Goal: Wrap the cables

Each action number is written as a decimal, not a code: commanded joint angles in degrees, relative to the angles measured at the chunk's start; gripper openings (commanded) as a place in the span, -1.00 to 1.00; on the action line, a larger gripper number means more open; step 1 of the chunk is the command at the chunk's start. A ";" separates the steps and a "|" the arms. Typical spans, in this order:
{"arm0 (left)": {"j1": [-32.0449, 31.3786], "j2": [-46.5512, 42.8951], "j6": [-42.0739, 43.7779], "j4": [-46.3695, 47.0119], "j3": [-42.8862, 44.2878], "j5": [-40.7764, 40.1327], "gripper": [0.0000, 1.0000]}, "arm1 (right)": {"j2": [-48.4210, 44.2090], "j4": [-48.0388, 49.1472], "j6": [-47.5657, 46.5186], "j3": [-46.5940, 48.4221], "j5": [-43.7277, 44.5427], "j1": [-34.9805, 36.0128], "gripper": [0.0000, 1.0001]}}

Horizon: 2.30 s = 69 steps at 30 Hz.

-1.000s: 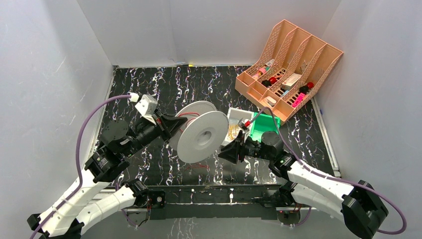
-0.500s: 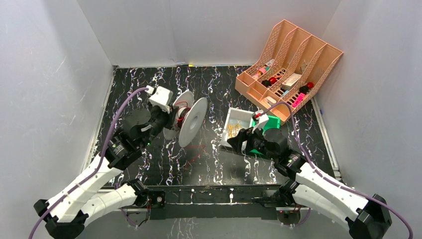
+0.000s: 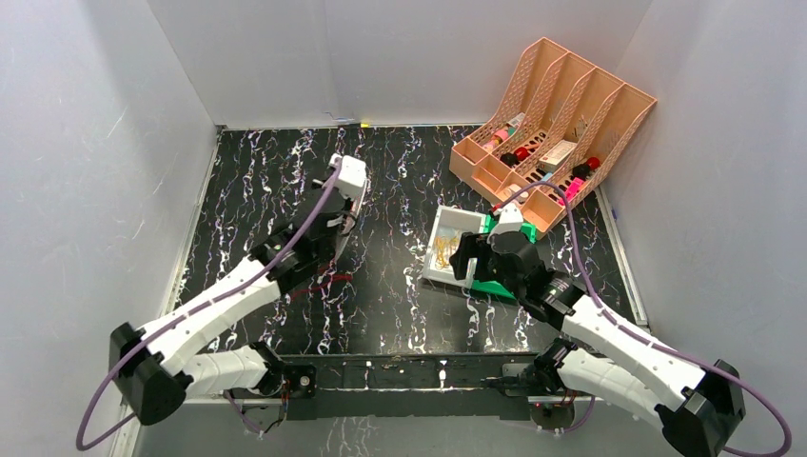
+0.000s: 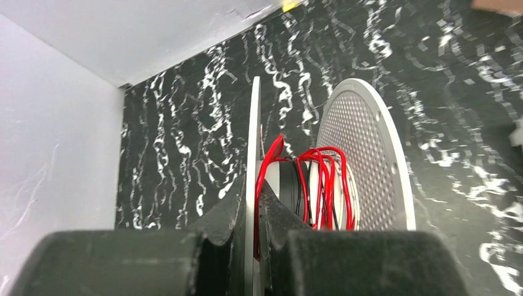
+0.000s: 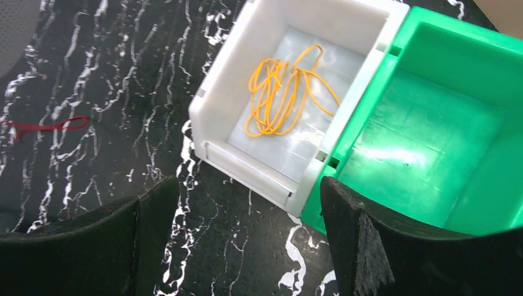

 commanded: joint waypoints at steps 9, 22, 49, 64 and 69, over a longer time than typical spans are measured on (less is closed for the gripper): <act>0.43 15.79 10.55 13.08 0.65 -14.65 -1.00 | 3.35 -8.51 4.87 6.82 5.15 0.18 0.92; 0.40 33.66 22.14 26.13 2.61 -20.35 -1.00 | 5.75 -19.26 16.14 9.04 16.11 0.01 0.97; 0.75 61.32 22.70 32.86 11.07 -24.18 -0.60 | 2.52 -29.82 25.41 9.43 17.92 -0.12 0.97; 0.57 59.26 5.55 17.65 12.90 -20.40 0.45 | 1.23 -33.15 27.96 9.52 18.81 -0.10 0.97; -0.32 57.52 2.35 15.45 13.50 -18.24 0.90 | -0.22 -34.24 28.28 9.29 19.22 -0.09 0.97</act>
